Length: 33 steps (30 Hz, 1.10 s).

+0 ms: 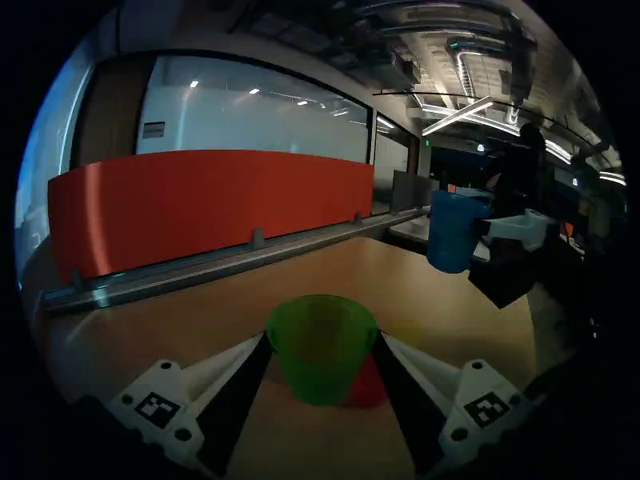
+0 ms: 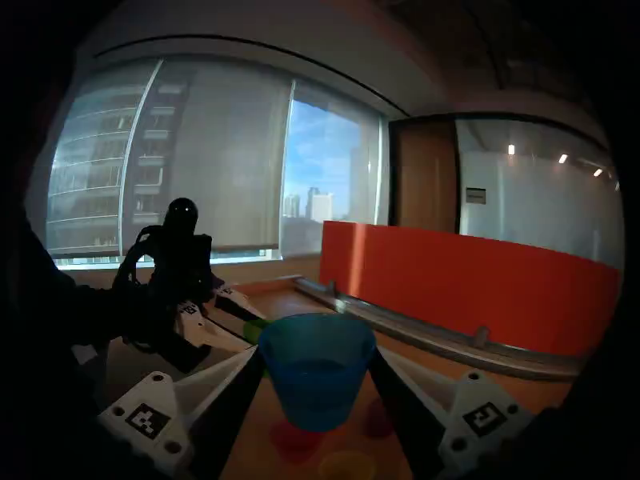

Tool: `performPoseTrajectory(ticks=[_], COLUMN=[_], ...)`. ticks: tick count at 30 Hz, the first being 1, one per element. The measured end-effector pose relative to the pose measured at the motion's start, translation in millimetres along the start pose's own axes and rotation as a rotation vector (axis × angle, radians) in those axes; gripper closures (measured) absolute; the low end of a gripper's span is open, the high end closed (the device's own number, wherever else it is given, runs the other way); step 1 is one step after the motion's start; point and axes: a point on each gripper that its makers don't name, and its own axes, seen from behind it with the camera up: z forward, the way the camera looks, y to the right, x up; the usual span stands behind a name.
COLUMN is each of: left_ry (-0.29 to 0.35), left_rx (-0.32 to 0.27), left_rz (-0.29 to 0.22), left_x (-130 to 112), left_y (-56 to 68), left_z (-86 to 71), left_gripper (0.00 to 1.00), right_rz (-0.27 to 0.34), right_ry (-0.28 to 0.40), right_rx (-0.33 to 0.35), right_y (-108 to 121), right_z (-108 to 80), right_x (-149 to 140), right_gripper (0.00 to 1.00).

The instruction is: Pour water

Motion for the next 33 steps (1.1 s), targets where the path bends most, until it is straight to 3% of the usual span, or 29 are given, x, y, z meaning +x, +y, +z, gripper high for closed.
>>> performPoseTrajectory(ticks=[18, 33], left_ry=[0.075, 0.103], left_rx=[-0.004, -0.064], left_rz=[0.013, 0.021], left_x=[15.4, 13.7], left_y=[15.0, 42.7], left_z=[-16.9, -27.9], left_gripper=[0.12, 0.12], right_rz=[-0.010, -0.043], right_ry=[-0.004, -0.004], right_rx=[-0.004, 0.007], right_y=[-2.5, -2.3], right_z=[-3.4, -3.6], right_x=[6.1, 13.8], right_gripper=[0.09, 0.09])
